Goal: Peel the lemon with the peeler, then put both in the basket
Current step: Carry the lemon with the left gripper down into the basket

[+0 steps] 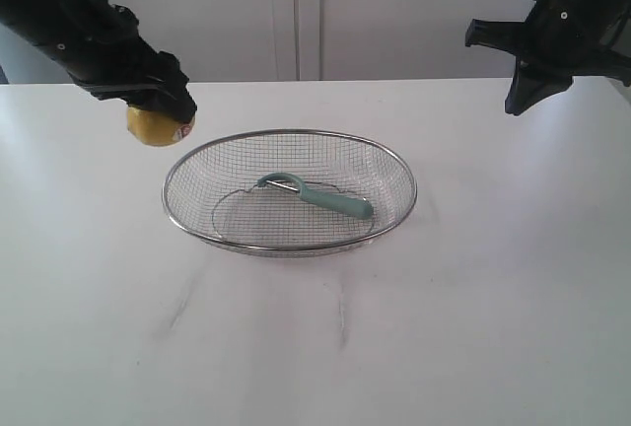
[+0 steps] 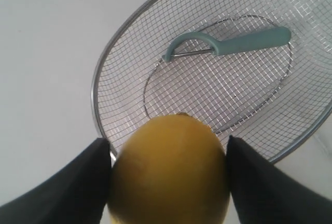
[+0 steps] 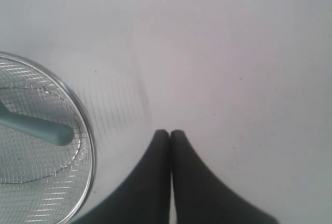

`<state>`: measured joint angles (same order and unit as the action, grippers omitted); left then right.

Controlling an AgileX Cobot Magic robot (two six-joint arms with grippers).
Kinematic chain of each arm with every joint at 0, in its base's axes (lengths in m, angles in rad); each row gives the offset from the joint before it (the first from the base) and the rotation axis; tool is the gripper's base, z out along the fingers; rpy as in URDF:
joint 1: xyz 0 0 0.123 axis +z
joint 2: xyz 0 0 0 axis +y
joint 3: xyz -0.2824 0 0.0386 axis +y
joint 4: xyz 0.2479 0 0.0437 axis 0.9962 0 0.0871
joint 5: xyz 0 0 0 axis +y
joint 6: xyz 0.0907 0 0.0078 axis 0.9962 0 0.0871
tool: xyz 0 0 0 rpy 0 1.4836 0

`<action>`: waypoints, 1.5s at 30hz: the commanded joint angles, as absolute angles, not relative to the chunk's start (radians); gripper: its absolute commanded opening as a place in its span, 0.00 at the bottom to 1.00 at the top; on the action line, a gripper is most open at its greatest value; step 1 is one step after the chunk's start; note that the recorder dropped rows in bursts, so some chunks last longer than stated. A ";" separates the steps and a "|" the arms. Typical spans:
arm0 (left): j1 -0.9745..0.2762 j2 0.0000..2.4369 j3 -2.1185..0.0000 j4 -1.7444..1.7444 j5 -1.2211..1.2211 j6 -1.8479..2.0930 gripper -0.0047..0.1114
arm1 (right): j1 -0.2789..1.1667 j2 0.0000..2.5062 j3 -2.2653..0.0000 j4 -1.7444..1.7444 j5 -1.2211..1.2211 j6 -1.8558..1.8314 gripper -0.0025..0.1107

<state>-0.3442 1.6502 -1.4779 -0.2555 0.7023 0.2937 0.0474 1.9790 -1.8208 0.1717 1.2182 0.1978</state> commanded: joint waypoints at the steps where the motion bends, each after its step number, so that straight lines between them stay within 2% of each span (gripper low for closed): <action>1: -0.373 1.664 -1.479 -0.270 0.679 0.296 0.04 | 0.041 1.968 -1.824 0.165 1.221 0.199 0.02; 15: -0.410 1.772 -1.624 -0.307 0.714 0.289 0.04 | 0.041 1.968 -1.824 0.165 1.221 0.199 0.02; 24: -0.455 1.884 -1.626 -0.307 0.688 0.289 0.04 | 0.041 1.968 -1.824 0.165 1.221 0.199 0.02; 45: -0.456 2.052 -1.626 -0.325 0.599 0.296 0.04 | 0.041 1.968 -1.824 0.165 1.221 0.199 0.02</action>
